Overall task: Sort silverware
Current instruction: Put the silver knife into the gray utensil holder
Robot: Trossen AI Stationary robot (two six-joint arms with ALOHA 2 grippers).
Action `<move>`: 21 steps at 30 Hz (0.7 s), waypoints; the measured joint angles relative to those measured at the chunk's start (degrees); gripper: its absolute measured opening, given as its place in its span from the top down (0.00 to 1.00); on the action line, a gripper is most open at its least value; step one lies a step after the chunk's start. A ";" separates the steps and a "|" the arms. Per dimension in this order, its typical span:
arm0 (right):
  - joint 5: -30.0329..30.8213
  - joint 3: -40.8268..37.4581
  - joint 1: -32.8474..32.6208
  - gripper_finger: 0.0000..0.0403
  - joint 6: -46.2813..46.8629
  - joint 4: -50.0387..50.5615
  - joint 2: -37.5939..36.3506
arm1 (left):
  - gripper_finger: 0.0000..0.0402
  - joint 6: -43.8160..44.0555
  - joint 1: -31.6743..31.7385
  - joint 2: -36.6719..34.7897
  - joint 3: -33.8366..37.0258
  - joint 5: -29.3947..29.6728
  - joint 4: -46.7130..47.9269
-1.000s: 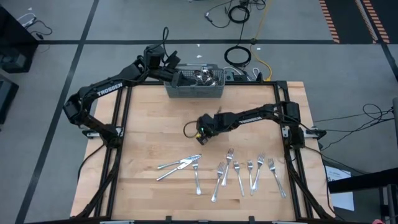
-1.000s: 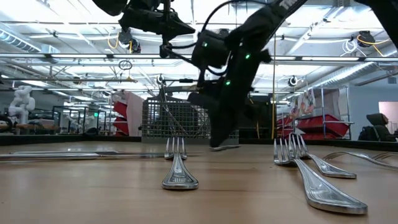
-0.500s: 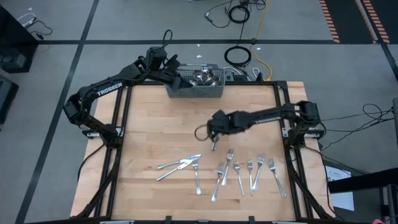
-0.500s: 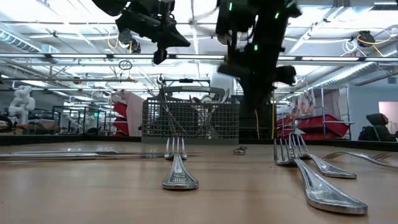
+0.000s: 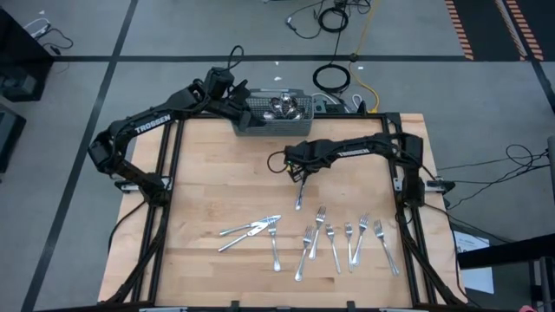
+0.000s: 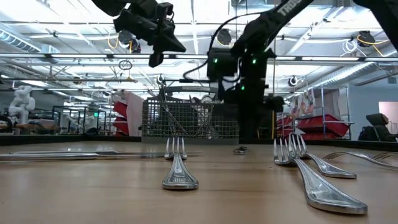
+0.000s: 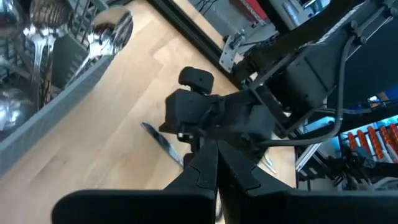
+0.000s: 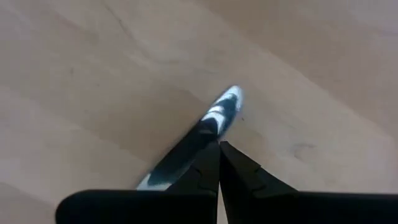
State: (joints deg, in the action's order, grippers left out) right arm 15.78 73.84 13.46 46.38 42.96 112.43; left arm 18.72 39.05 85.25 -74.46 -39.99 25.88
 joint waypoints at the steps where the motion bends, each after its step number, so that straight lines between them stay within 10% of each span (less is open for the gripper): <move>1: -0.26 -0.04 0.04 1.00 -0.01 -0.58 0.60 | 0.99 -0.14 0.00 0.00 0.00 -0.02 0.60; 21: -3.77 4.88 -2.09 1.00 -11.08 -12.30 1.21 | 0.99 -2.62 -0.02 0.00 0.00 -0.26 1.15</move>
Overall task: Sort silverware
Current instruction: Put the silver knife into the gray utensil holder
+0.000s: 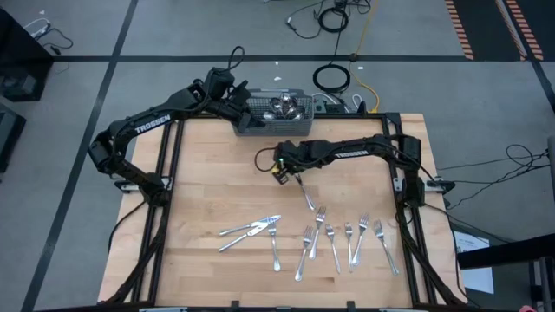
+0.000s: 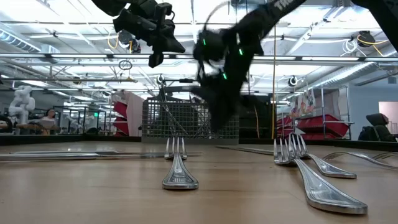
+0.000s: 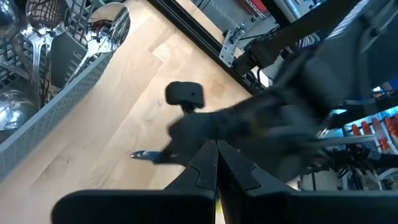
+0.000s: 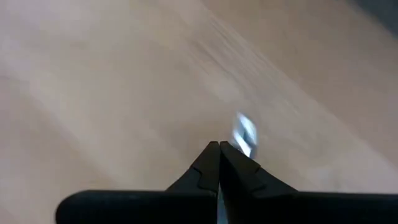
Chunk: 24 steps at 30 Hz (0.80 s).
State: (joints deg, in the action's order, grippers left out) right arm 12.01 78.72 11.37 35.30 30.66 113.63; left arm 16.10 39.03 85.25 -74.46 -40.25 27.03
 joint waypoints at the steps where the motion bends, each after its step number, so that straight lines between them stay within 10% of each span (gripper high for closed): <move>1: 0.01 1.43 -0.33 1.00 -0.84 0.49 -0.15 | 0.99 -0.40 0.01 0.00 0.00 0.02 0.30; 8: 11.84 7.75 -1.51 1.00 0.34 8.28 -0.18 | 0.99 -1.20 0.00 0.00 0.01 0.07 1.23; 24: 5.55 5.72 -0.23 1.00 2.58 10.15 7.57 | 0.99 -3.54 0.00 0.00 0.02 0.26 6.29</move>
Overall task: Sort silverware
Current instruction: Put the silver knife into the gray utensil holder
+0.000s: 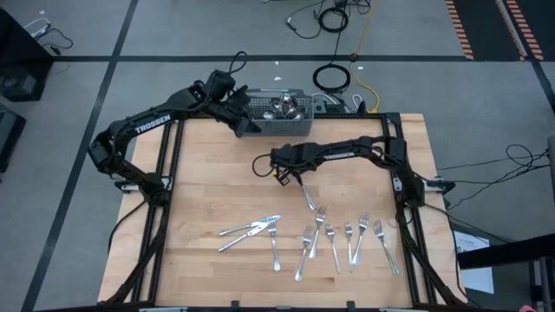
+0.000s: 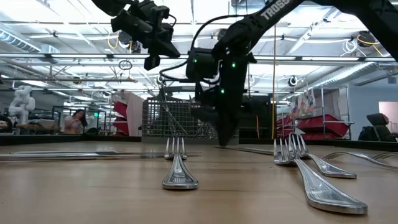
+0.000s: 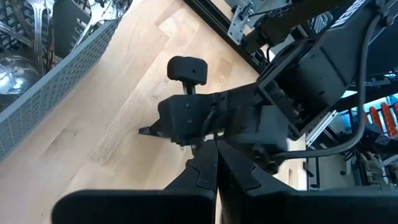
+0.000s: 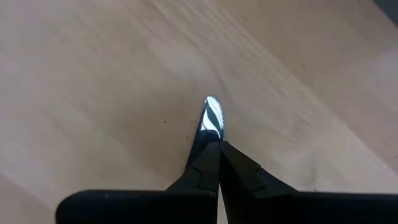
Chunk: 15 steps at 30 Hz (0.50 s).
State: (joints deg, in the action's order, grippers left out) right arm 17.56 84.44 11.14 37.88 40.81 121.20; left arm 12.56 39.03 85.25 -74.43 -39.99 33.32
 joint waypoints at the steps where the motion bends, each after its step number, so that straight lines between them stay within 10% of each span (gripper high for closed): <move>1: -0.06 0.02 0.00 1.00 0.24 -0.21 0.26 | 0.99 0.02 0.00 0.00 -0.01 -0.01 -0.01; 15: -5.50 0.09 -0.50 1.00 -3.28 -8.17 0.73 | 0.99 0.03 0.01 0.00 0.00 0.00 0.16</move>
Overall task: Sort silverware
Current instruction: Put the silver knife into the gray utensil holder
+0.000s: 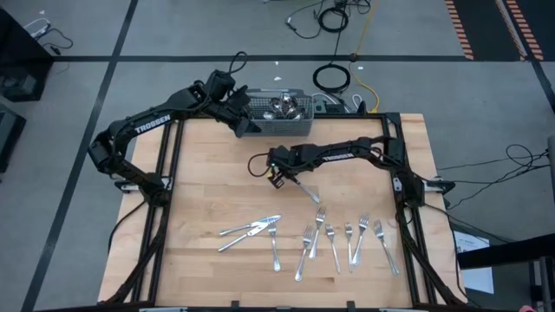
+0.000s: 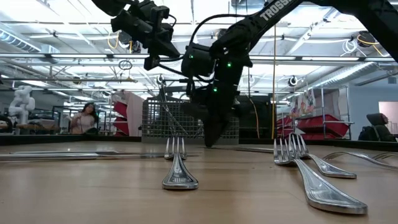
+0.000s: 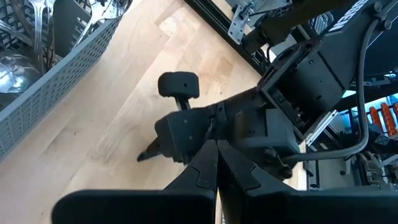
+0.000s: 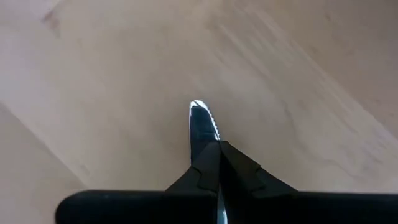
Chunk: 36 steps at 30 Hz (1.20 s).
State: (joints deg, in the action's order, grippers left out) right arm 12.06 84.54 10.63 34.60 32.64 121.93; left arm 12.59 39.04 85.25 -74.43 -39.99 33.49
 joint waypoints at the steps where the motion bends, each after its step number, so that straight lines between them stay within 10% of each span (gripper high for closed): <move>1: -0.31 0.01 -0.05 1.00 -1.11 -0.57 -0.09 | 0.99 -0.02 -0.01 0.00 0.00 0.01 -0.01; 12: -0.97 12.54 -3.48 1.00 -15.14 4.46 -0.39 | 0.99 -1.14 0.74 0.00 0.00 2.97 0.04; 19: 5.36 18.25 -3.89 1.00 0.05 31.02 -1.30 | 0.99 -1.43 2.52 0.00 0.00 2.87 1.21; 24: 1.28 9.02 -6.75 1.00 11.87 35.87 -9.04 | 0.99 -4.02 3.65 0.00 0.00 2.75 5.22; 36: 2.65 -29.23 -19.82 1.00 52.69 8.14 -40.86 | 0.99 -10.52 2.82 0.00 0.00 2.71 12.57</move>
State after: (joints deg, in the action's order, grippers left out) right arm 14.71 55.30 -9.19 87.29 40.78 81.07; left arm 2.07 41.86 85.25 -74.43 -37.28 46.05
